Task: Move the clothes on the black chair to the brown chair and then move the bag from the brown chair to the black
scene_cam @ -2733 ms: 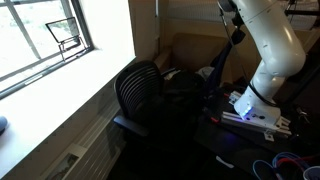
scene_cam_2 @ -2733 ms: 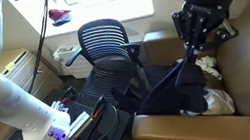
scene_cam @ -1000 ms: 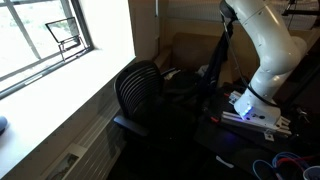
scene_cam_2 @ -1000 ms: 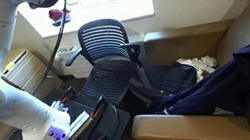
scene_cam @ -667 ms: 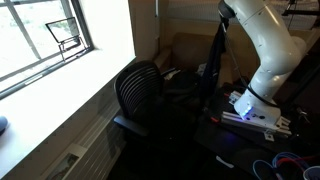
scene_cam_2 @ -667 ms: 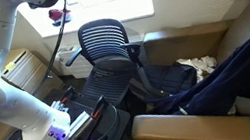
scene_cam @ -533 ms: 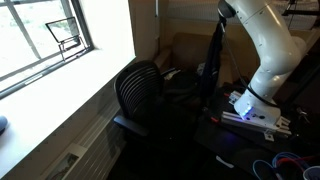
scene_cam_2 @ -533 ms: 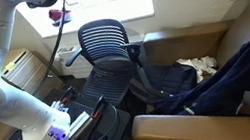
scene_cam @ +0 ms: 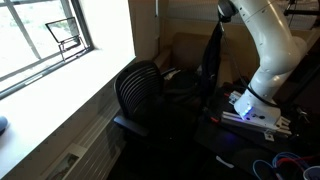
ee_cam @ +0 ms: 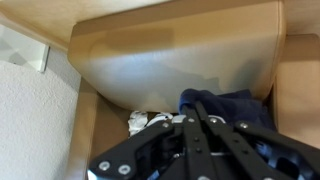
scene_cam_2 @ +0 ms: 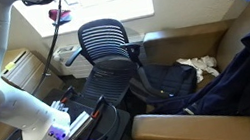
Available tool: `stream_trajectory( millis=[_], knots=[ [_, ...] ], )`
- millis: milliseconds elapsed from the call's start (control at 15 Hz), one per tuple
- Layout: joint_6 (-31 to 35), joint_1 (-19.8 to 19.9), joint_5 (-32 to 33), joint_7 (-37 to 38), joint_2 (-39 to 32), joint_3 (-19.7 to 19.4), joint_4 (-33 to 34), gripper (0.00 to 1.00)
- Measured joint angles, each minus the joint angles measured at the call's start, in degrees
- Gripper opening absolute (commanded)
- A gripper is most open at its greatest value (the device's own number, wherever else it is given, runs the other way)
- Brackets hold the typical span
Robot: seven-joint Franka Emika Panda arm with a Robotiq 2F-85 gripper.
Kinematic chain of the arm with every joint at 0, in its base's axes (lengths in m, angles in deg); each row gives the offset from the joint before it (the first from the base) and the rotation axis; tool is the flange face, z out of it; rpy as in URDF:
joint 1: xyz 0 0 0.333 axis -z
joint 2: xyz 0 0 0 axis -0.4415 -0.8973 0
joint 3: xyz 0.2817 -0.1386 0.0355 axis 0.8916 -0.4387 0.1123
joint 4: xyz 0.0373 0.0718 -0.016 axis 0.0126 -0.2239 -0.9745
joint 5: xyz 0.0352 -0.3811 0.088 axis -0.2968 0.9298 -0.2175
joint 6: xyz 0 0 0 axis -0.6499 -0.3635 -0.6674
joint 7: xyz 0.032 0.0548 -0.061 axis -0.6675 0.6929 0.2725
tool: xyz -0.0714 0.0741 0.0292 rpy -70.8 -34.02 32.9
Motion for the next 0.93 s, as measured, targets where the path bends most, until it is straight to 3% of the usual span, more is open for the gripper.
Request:
stream_trajectory(
  millis=[200, 600, 667, 800, 867, 933],
  knots=[
    [-2.63, 0.0, 1.47, -0.11, -0.3, -0.07, -0.03, 0.5],
    [-23.47, 0.0, 7.64, -0.12, -0.31, -1.07, -1.97, 0.92],
    [-26.23, -0.07, 8.7, -0.15, -0.27, -1.56, -1.91, 0.73],
    [-27.2, -0.42, 9.51, -0.17, -0.2, -2.97, -1.58, 0.87],
    [-27.35, -0.51, 9.57, -0.17, -0.13, -3.44, -1.47, 1.0],
    [-27.49, -0.56, 9.61, -0.18, -0.1, -3.71, -1.38, 0.98]
  ],
)
